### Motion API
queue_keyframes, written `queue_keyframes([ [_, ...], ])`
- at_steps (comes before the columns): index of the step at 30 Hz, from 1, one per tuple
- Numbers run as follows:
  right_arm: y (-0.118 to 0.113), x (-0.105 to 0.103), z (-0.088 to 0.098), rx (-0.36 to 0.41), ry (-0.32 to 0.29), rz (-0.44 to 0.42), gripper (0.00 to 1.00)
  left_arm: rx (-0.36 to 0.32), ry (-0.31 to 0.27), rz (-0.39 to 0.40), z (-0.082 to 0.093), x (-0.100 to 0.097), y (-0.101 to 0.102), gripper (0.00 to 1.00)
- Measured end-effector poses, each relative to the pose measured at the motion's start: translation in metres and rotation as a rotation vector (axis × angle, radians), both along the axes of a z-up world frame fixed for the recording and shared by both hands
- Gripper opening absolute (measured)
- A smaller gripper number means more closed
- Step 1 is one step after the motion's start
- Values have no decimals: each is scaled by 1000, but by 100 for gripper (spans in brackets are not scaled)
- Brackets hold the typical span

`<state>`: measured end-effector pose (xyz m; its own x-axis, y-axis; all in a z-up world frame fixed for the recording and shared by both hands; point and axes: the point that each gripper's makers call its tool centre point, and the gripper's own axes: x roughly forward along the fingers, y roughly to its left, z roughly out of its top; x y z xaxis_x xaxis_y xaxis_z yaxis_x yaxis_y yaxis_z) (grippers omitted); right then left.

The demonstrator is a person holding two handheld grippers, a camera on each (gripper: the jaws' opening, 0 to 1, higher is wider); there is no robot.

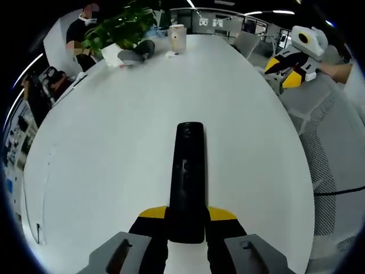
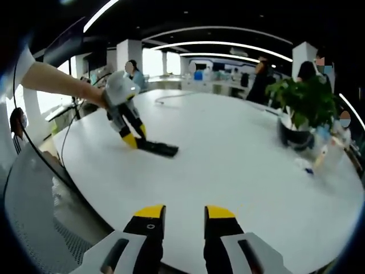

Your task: Press the specified remote control buttons in sequence, fully releasing each button before pressing the next.

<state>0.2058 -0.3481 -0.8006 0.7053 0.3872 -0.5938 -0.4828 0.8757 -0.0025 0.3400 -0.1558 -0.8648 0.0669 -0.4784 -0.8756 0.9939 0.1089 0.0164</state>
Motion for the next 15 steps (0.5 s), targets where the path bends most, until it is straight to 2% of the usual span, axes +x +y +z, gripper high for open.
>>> queue_keyframes([
  [15,3,-4,-5,-5,28,21,22,32,2,-41,0,-17,-1,23],
])
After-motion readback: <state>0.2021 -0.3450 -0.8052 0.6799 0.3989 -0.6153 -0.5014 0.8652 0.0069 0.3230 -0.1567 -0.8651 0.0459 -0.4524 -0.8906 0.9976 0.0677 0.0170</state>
